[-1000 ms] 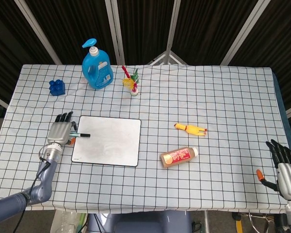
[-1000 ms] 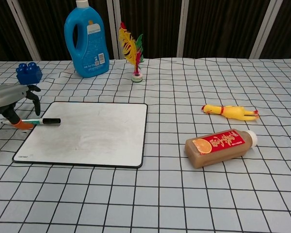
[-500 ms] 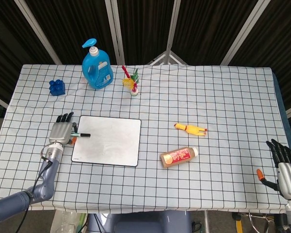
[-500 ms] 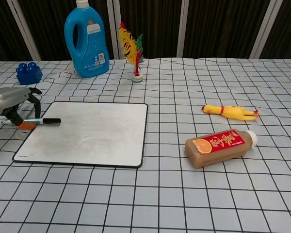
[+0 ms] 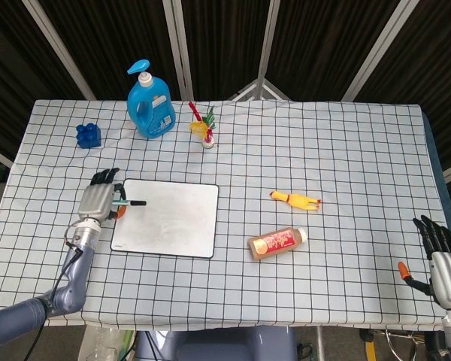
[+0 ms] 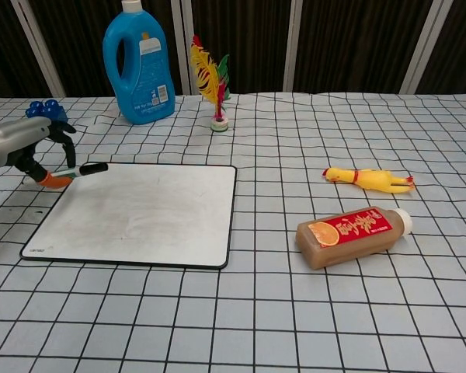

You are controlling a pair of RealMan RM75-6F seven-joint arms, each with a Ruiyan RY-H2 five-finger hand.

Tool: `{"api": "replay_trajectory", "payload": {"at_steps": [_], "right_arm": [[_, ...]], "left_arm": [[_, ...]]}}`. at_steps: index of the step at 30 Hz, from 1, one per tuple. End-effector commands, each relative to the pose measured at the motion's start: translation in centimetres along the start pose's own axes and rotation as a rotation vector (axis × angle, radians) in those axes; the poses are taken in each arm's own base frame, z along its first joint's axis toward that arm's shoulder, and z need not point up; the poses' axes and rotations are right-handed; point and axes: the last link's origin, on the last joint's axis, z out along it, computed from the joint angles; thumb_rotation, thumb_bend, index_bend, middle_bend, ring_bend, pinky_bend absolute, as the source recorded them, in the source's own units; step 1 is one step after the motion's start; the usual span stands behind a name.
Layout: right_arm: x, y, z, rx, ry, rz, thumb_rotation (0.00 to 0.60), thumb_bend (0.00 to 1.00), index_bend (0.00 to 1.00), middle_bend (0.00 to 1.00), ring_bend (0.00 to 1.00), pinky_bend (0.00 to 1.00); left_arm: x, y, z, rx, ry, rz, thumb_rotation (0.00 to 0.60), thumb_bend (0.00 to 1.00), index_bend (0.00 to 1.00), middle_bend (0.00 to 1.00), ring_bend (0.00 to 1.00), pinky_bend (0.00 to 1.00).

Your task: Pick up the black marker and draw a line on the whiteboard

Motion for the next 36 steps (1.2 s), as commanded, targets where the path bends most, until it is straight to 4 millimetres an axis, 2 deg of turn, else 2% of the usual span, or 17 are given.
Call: {"api": "replay_trajectory", "payload": {"at_steps": [1,6,15,28,36], "right_arm": [[0.0,0.0,0.0,0.000,-0.001,0.001,0.600,0.35,0.00,0.00,0.00,0.00],[0.0,0.0,0.0,-0.003,-0.002,0.001,0.600,0.35,0.00,0.00,0.00,0.00],[-0.1,0.2,0.1,-0.009,-0.008,0.001,0.600,0.35,0.00,0.00,0.00,0.00],[0.0,0.3,0.1,-0.015,-0.005,0.002,0.600,0.35,0.00,0.00,0.00,0.00],[0.0,0.3,0.1,-0.014,-0.008,0.005,0.600,0.35,0.00,0.00,0.00,0.00]], "left_arm": [[1.5,2.2,-0.5,-0.045,0.036,-0.219,0.600,0.53,0.62,0.07,0.00,0.00],[2.0,4.5,-1.0,-0.103,0.030,-0.386,0.600,0.53,0.62,0.08,0.00,0.00],[1.5,7.8,-1.2,-0.182,0.000,-0.504,0.600,0.53,0.63,0.08,0.00,0.00],[-0.9,12.1,-1.6,-0.273,-0.093,-0.546,0.600,0.53,0.64,0.10,0.00,0.00],[-2.1,13.5,-1.7,-0.299,-0.112,-0.550,0.600,0.53,0.65,0.11,0.00,0.00]]}}
